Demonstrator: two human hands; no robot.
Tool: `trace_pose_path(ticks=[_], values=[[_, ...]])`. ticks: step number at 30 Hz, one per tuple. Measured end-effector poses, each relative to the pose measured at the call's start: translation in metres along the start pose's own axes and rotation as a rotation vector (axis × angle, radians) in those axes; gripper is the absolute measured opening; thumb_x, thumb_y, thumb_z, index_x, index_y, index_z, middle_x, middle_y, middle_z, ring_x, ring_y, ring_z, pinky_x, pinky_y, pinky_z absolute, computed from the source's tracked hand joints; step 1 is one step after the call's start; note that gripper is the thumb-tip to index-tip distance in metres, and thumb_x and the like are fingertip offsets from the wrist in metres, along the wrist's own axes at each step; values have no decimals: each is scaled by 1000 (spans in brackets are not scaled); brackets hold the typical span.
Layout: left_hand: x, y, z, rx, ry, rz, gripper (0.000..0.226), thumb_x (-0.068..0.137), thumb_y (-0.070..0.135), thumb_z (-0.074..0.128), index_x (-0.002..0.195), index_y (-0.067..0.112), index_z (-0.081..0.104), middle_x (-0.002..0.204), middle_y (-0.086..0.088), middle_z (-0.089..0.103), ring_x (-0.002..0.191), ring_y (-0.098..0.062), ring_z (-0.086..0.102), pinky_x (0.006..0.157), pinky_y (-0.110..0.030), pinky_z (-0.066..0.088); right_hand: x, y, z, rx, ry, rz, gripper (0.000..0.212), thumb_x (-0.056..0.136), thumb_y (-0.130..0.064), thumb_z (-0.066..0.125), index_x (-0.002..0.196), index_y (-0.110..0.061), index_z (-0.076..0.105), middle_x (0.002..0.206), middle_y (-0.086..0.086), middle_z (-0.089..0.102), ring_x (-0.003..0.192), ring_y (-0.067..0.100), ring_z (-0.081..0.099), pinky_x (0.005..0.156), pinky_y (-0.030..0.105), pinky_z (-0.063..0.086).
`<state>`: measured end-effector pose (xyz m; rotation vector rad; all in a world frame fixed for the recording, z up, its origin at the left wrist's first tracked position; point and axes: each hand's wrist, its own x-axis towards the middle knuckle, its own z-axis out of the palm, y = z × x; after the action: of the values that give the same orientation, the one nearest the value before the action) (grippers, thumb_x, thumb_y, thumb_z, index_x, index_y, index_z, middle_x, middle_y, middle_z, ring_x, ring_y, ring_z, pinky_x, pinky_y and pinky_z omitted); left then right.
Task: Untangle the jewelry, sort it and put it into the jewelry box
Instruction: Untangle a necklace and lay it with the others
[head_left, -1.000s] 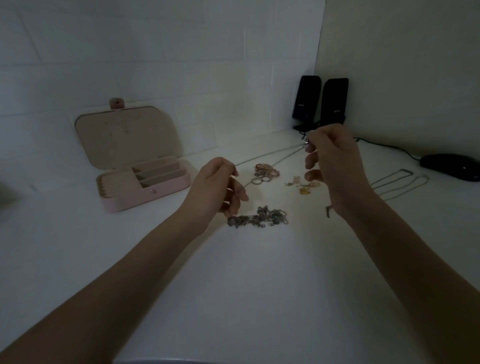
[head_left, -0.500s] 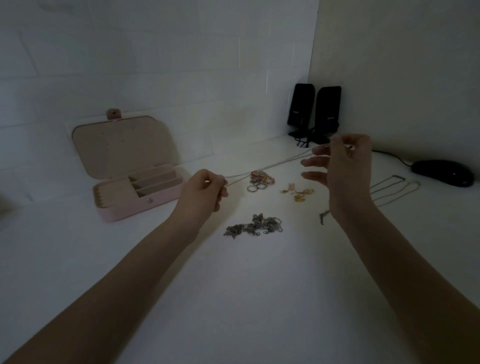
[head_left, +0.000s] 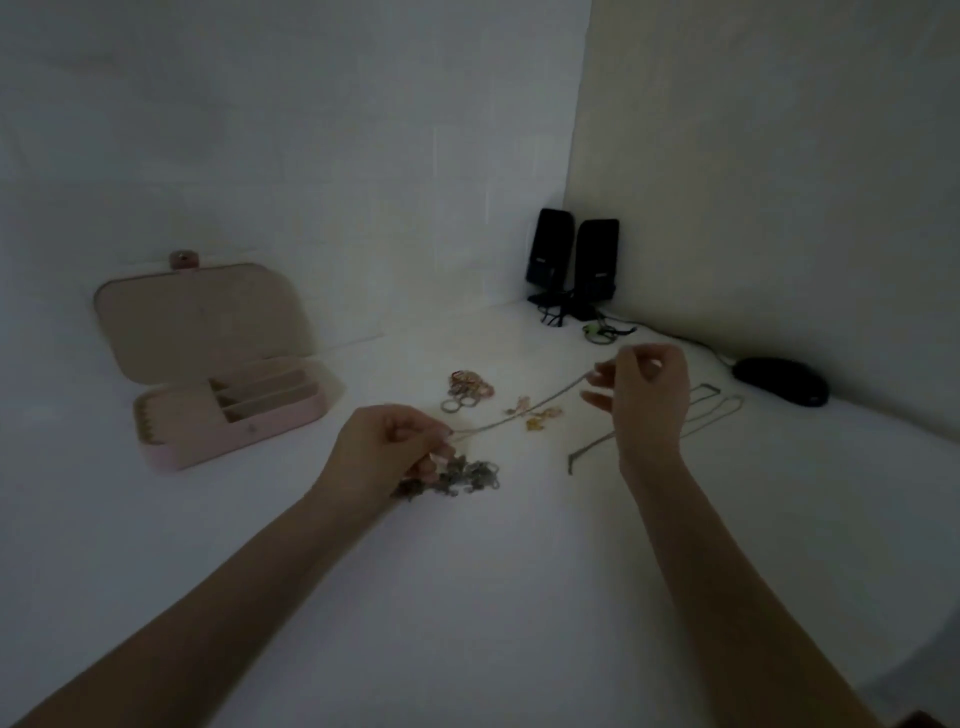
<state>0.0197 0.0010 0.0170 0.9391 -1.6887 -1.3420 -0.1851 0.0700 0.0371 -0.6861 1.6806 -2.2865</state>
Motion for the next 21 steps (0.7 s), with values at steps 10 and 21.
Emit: trace_pose_path(ticks=[10,21], values=[[-6,11,112,323,-257,263,8,79,10,72,86,8,77,66,6,70,59,3,58,61,-3,41,61,3,-130,-642,91,-298,8,92,-14,57,100,-11,56,88,11,68,72,20,62,63,32,53],[22,-7,213,870,-273,741,21,87,11,50,80,9,70,82,-8,62,84,-23,57,76,-32,50,138,43,-178,-1172,-11,-212,10,94,-20,54,95,-11,59,93,16,61,83,30,55,67,32,42]])
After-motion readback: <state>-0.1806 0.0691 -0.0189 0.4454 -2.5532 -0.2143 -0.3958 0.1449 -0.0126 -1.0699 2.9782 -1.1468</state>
